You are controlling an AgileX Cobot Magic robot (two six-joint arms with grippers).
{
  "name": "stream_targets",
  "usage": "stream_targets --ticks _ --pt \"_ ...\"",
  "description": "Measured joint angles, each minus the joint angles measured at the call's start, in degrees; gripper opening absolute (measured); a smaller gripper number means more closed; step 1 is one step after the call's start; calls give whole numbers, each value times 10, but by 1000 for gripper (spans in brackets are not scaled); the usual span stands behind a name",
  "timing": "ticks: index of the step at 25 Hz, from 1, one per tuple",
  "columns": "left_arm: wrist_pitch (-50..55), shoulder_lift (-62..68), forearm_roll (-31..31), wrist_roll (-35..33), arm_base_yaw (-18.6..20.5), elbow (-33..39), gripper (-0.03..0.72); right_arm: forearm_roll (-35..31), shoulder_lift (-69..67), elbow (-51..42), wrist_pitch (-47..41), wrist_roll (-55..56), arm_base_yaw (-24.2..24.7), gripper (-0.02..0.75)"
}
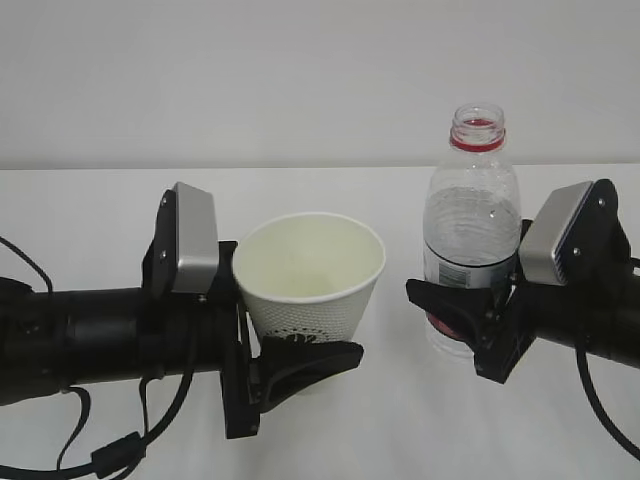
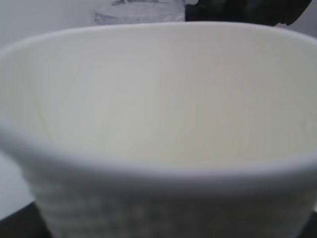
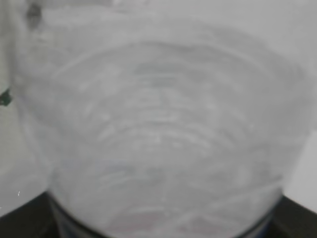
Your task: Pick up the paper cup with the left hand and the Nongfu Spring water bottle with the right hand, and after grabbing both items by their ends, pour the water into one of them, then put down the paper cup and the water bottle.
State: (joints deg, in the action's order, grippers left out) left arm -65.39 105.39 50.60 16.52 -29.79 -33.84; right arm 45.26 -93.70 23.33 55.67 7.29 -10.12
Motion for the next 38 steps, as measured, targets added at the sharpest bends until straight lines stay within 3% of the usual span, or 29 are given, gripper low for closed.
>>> stream_targets --ticks 15,31,38 --pt "0 -12 7 0 -11 -16 536 5 40 51 -63 -10 0 512" --pt "0 -12 8 0 -11 -17 534 115 92 156 -169 -10 -2 512" --pt "0 -12 9 0 -11 -19 534 150 92 200 -215 -10 -24 512"
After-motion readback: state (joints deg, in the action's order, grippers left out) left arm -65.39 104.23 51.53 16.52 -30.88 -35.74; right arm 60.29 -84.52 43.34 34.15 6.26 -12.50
